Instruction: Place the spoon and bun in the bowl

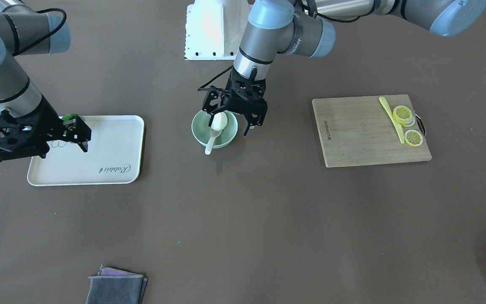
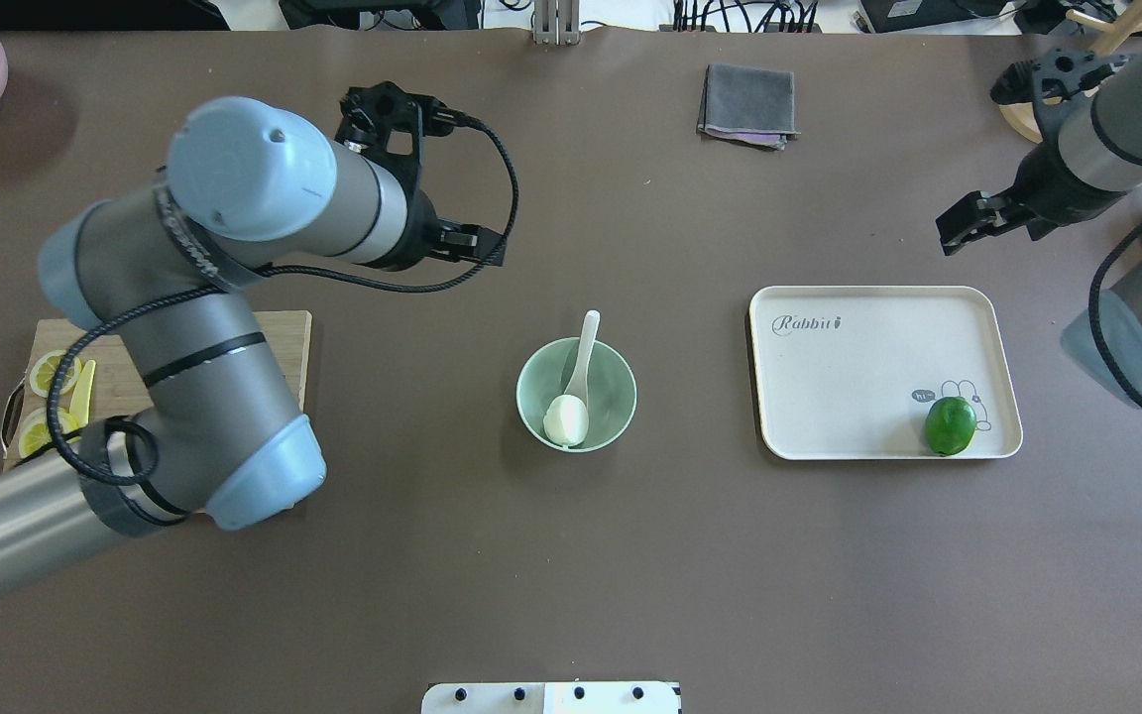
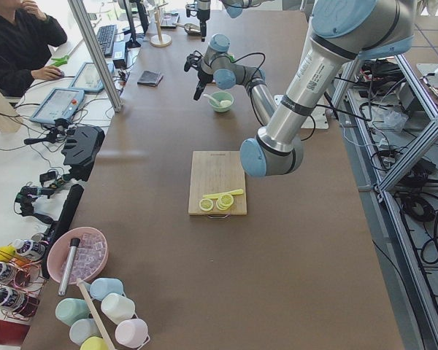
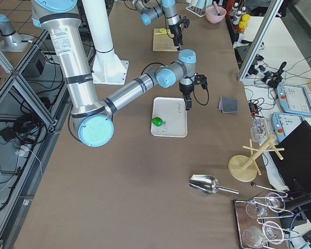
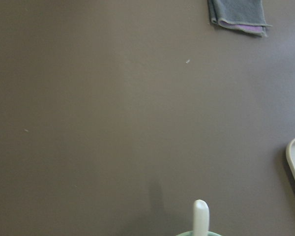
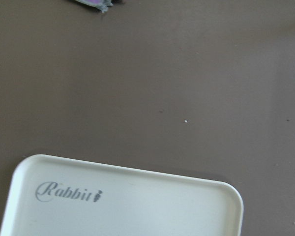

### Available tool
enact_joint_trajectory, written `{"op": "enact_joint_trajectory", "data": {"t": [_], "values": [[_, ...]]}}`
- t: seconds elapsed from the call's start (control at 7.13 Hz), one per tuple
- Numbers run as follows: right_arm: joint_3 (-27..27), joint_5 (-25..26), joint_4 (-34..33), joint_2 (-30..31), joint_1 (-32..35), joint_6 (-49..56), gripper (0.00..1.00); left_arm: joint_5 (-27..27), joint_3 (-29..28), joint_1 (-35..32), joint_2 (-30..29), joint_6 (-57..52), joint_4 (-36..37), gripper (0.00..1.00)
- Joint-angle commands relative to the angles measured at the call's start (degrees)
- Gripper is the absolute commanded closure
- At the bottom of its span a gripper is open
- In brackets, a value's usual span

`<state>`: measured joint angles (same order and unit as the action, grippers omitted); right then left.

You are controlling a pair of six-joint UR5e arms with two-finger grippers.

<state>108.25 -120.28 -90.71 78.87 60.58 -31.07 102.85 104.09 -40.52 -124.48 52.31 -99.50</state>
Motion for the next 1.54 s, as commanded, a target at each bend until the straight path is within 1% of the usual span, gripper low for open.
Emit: {"op": "enact_joint_trajectory", "data": {"t": [0.0, 0.14, 0.28, 0.42, 0.56, 0.7, 0.84, 0.98, 1.12, 1.26, 1.4], "values": [[1.0, -0.83, 0.44, 9.51, 7.5, 7.06, 0.0, 13.45, 1.64, -16.26, 9.48, -18.63, 3.17, 0.02], [1.08, -1.01, 0.36, 12.5, 10.84, 10.91, 0.0, 14.47, 1.12, -22.87, 12.57, -27.26, 6.13, 0.02], [0.39, -3.1, 0.44, 14.62, 13.92, 13.38, 0.0, 14.65, -0.19, -27.72, 13.55, -33.61, 7.47, 0.02], [-0.05, -4.6, 0.44, 16.12, 16.65, 13.58, 0.0, 15.09, -2.12, -31.34, 15.83, -38.72, 6.79, 0.02], [-0.32, -5.57, 0.44, 17.1, 18.24, 13.58, 0.0, 16.92, -2.75, -35.9, 18.63, -43.21, 6.52, 0.02], [-0.5, -7.58, 0.53, 17.8, 19.74, 16.11, 0.0, 20.16, -4.5, -39.08, 20.31, -45.0, 6.17, 0.02], [-0.5, -8.65, 0.53, 19.11, 21.23, 20.05, 0.0, 20.37, -5.21, -41.2, 23.2, -45.36, 3.73, 0.02], [-0.5, -8.57, 0.62, 20.69, 22.12, 21.57, 0.0, 20.11, -5.48, -41.57, 26.97, -45.37, 0.92, 0.02], [-0.5, -8.57, 0.62, 21.75, 22.82, 23.41, 0.0, 20.28, -6.09, -41.83, 27.79, -45.45, -0.85, 0.02], [-0.59, -8.92, 0.53, 22.02, 23.35, 23.34, 0.0, 20.02, -6.36, -42.01, 30.41, -45.54, -0.26, 0.02], [-0.59, -9.44, 0.01, 22.11, 24.05, 23.16, 0.0, 20.45, -6.36, -42.36, 29.92, -45.37, 0.1, 0.02]]}}
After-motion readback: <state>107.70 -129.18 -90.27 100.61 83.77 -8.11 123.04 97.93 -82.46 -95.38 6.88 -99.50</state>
